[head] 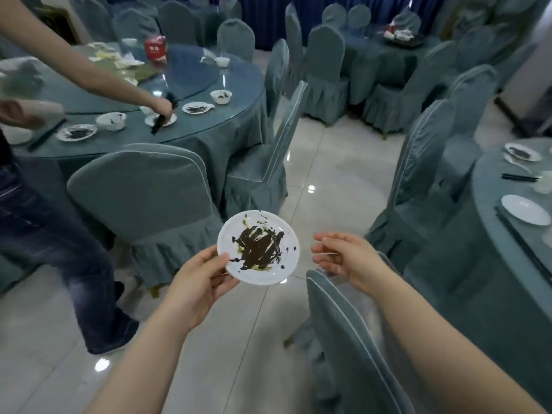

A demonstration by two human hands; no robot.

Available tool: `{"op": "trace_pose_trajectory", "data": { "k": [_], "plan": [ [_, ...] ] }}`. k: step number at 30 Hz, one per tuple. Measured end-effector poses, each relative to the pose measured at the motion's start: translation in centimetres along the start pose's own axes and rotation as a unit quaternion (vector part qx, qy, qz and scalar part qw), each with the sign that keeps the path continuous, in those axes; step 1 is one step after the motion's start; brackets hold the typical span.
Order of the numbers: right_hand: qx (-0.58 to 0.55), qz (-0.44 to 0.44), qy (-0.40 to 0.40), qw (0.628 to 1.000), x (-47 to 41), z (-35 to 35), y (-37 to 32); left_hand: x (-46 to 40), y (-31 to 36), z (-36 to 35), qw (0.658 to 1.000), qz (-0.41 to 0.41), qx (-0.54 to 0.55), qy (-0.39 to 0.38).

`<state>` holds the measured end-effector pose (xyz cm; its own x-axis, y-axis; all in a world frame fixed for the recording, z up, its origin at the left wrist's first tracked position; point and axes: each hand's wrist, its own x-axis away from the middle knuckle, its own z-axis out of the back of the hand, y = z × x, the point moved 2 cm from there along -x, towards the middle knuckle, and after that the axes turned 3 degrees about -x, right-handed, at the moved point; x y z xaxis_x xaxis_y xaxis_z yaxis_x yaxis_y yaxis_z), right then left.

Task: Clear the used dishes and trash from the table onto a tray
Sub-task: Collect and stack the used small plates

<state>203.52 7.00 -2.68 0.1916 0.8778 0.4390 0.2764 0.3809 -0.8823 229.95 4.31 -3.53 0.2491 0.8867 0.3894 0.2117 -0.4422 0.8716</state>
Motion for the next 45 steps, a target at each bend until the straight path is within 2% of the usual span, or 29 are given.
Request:
{"op": "trace_pose_trajectory", "data": {
  "k": [7,16,21,27,37,45],
  "plan": [
    [-0.01,0.008,0.145,0.989,-4.7,2.0,-1.3,-12.2,3.5,-0.7,0.996,0.06,-0.01,-0.062],
    [-0.099,0.028,0.31,0.945,-13.6,11.3,-5.0,-29.1,7.1,-10.0,0.98,0.097,-0.081,-0.156],
    [-0.162,0.027,0.36,0.919,-18.1,15.2,-6.7,-36.2,8.5,-15.5,0.96,0.107,-0.124,-0.226],
    [-0.211,-0.018,0.417,0.884,-22.4,18.4,-6.9,-44.1,7.7,-21.3,0.946,0.171,-0.131,-0.241],
    [-0.264,0.022,0.573,0.775,-29.4,25.0,-11.9,-59.3,11.2,-35.8,0.896,0.18,-0.158,-0.373],
    [-0.275,0.063,0.654,0.701,-30.3,33.9,-16.2,-65.0,11.5,-51.9,0.859,0.189,-0.166,-0.445]
  ]
}}
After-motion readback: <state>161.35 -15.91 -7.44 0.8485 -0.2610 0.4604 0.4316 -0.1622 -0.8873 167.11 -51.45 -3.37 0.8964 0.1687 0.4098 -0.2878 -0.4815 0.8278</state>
